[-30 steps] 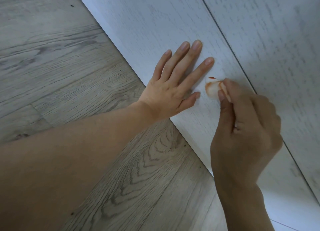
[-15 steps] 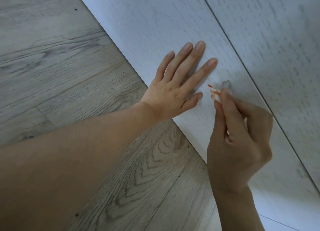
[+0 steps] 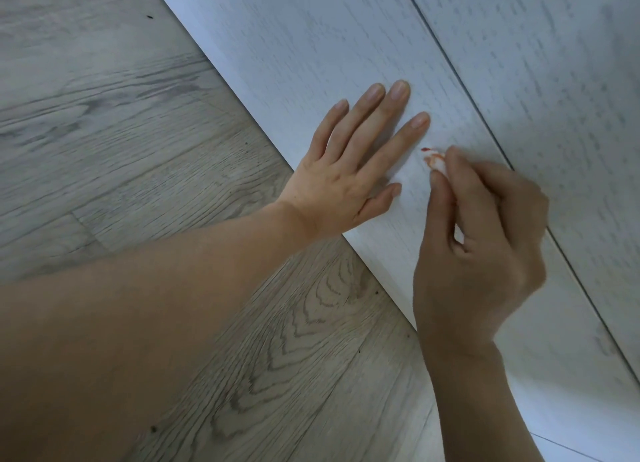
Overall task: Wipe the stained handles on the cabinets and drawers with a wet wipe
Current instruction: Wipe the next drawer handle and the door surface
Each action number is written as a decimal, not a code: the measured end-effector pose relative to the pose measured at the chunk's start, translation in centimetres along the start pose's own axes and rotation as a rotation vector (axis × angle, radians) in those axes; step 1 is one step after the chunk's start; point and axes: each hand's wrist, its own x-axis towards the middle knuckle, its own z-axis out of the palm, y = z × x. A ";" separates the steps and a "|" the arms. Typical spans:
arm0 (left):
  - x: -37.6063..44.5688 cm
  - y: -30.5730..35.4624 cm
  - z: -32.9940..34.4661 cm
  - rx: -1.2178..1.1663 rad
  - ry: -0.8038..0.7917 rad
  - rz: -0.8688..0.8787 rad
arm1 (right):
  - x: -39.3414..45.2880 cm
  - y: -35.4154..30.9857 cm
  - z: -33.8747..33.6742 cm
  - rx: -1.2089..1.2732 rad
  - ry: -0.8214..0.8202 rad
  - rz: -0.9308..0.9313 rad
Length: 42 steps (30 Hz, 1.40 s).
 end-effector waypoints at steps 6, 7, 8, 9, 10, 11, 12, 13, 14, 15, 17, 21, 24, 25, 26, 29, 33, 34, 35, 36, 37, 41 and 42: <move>-0.2 -0.3 0.1 0.017 0.001 -0.034 | -0.5 0.6 -0.6 -0.037 -0.041 -0.076; -0.2 -0.2 0.1 0.015 0.000 -0.036 | -0.7 0.7 -0.8 -0.048 -0.035 -0.085; -0.2 -0.2 0.1 0.011 -0.001 -0.038 | -0.8 0.9 -1.0 -0.067 -0.021 -0.090; -0.2 -0.1 0.1 0.008 -0.004 -0.039 | -1.0 1.0 -1.2 -0.099 -0.001 -0.091; -0.2 -0.1 0.0 0.005 -0.008 -0.041 | -1.3 1.3 -1.5 -0.144 0.020 -0.087; -0.2 0.0 -0.1 0.000 -0.010 -0.044 | -1.6 1.5 -1.7 -0.192 0.038 -0.081; -0.2 0.1 -0.1 -0.004 -0.009 -0.048 | -2.0 1.7 -2.0 -0.231 0.054 -0.077; -0.2 0.2 -0.1 -0.008 -0.008 -0.053 | -2.3 1.9 -2.3 -0.259 0.066 -0.077; -0.2 0.3 -0.2 -0.011 -0.007 -0.059 | -2.6 2.1 -2.6 -0.281 0.073 -0.079; -0.2 0.5 -0.2 -0.014 -0.003 -0.065 | -2.9 2.3 -2.9 -0.301 0.078 -0.080; -0.2 0.7 -0.3 -0.021 0.001 -0.080 | -3.5 2.7 -3.4 -0.332 0.087 -0.063; -0.1 1.1 -0.7 -0.037 -0.019 -0.104 | -4.8 3.2 -4.5 -0.335 0.083 0.001; 0.0 1.1 -1.0 -0.047 -0.028 -0.117 | -5.6 3.5 -5.3 -0.251 0.059 0.055; 0.0 1.2 -1.1 -0.054 -0.036 -0.122 | -5.7 3.5 -5.5 -0.208 0.046 0.089; 0.0 1.3 -1.1 -0.057 -0.045 -0.128 | -5.9 3.4 -5.8 -0.172 0.039 0.139; 0.0 1.5 -1.4 -0.053 -0.075 -0.141 | -6.2 2.8 -6.1 -0.072 0.067 0.360; 0.0 1.6 -1.9 -0.042 -0.119 -0.152 | -5.8 1.6 -5.7 0.028 0.069 0.513; 0.0 1.6 -2.0 -0.034 -0.126 -0.150 | -5.7 1.3 -5.6 0.027 0.071 0.514; 0.0 1.5 -2.2 -0.027 -0.133 -0.148 | -5.5 1.1 -5.6 0.026 0.076 0.510; 0.0 1.5 -2.3 -0.023 -0.141 -0.146 | -5.3 0.9 -5.6 0.025 0.077 0.493; 0.0 1.4 -2.5 -0.020 -0.154 -0.142 | -5.1 0.6 -5.6 0.022 0.073 0.455; 0.1 0.7 -3.6 0.025 -0.199 -0.110 | -3.0 -0.6 -4.7 0.062 0.024 0.267; 0.1 0.5 -3.9 0.037 -0.207 -0.098 | -2.2 -0.8 -4.3 0.073 0.020 0.254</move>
